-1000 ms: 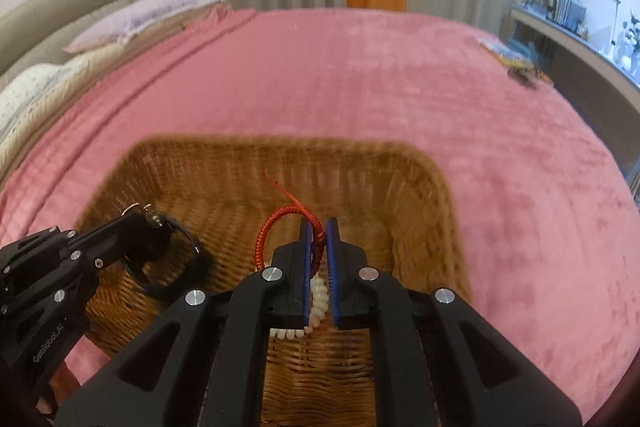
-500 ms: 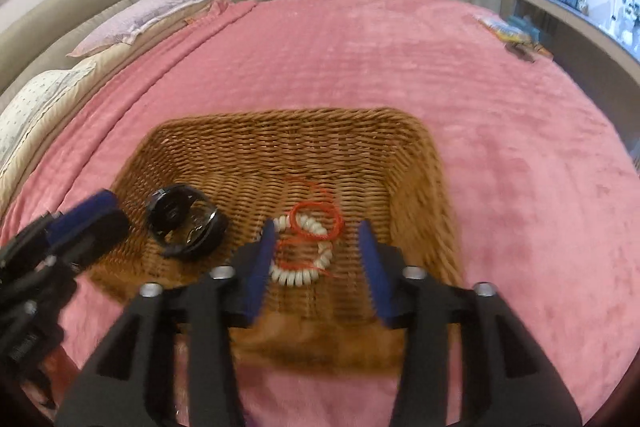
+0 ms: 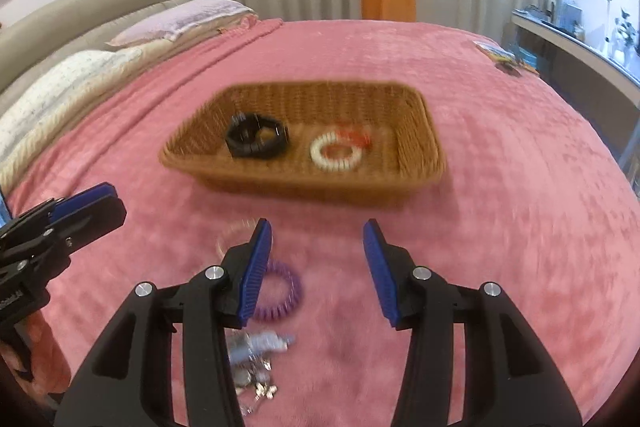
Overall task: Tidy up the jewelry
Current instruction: 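Grasp the clear bead bracelet with the left tool while the right tool grasps the purple coil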
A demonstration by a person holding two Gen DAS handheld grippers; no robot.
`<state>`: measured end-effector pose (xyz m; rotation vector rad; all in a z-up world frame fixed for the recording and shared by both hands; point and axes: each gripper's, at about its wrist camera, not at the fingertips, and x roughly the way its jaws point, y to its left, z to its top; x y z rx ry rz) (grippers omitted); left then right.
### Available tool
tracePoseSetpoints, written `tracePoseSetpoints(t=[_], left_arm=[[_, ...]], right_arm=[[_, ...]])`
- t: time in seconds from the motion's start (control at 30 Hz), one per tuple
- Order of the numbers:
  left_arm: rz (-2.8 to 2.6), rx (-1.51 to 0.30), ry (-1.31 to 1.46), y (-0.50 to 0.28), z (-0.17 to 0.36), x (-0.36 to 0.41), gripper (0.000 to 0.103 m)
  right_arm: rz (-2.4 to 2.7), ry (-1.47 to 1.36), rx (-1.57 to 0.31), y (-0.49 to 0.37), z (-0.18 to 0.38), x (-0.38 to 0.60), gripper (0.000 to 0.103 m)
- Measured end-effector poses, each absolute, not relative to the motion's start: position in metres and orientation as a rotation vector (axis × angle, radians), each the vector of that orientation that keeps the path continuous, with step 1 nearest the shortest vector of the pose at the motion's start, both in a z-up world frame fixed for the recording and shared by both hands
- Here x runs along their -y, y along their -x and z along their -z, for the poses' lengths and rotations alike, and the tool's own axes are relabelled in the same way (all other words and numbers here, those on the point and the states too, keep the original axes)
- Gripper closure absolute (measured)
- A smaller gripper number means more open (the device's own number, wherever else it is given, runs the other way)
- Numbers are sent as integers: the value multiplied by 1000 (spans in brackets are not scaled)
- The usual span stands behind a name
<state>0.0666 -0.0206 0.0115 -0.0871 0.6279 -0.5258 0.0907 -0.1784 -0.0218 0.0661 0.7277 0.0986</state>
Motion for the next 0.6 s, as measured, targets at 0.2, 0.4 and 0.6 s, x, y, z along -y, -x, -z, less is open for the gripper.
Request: tracePoseSetpoints(t=[0.2,0.4,0.6], left_arm=[[533,-770,102,-88,31,21,64],[549,-861,144,-106,56,22,66],[532,-868,99,-102,64,32,77]], right_arm=[[-110,-113,-800,-96,68,179,59],[-123,-117,-797,-97,71,179,59],[-121,-86,-787,-95,71,172,59]])
